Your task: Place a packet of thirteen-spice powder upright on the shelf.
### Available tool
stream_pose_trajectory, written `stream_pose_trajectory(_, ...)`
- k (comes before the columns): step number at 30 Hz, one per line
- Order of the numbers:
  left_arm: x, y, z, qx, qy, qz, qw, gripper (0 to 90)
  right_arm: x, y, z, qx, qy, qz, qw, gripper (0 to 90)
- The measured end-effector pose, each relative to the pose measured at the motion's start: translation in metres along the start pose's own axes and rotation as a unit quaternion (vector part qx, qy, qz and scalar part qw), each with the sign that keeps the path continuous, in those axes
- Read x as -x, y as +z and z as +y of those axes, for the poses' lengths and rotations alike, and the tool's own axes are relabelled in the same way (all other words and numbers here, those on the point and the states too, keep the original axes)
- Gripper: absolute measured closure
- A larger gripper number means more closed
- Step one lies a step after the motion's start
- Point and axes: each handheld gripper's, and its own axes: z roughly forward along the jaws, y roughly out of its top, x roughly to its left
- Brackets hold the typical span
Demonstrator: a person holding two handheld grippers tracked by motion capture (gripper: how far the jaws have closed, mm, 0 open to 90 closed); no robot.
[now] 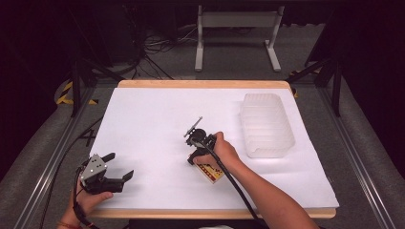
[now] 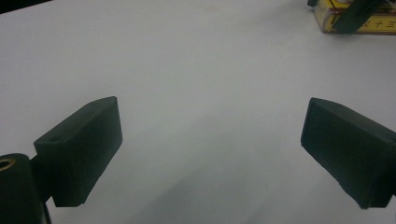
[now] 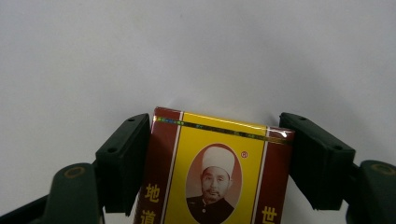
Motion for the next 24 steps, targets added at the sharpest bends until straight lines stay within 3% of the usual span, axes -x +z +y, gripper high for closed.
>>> stream_pose_trajectory(5, -0.001, -0.001, 0.000, 0.003, -0.001, -0.006, 1.0000, 5.7, -0.001, -0.002, -0.002, 0.013, -0.002, 0.001, 0.9999, 30.6)
stream_pose_trajectory(13, -0.001, 0.000, 0.000, 0.000, -0.001, -0.004, 1.0000, 5.6, 0.001, -0.017, -0.010, 0.066, 0.010, 0.008, 0.9977, 31.4)
stream_pose_trajectory(22, 0.001, 0.003, 0.005, 0.007, -0.001, -0.011, 0.9999, 5.5, 0.003, -0.050, -0.026, 0.155, 0.023, 0.005, 0.9875, 32.5)
stream_pose_trajectory(24, 0.000, 0.004, 0.005, 0.006, 0.006, -0.010, 0.9999, 5.5, 0.003, -0.056, -0.030, 0.172, 0.023, -0.001, 0.9848, 32.6)
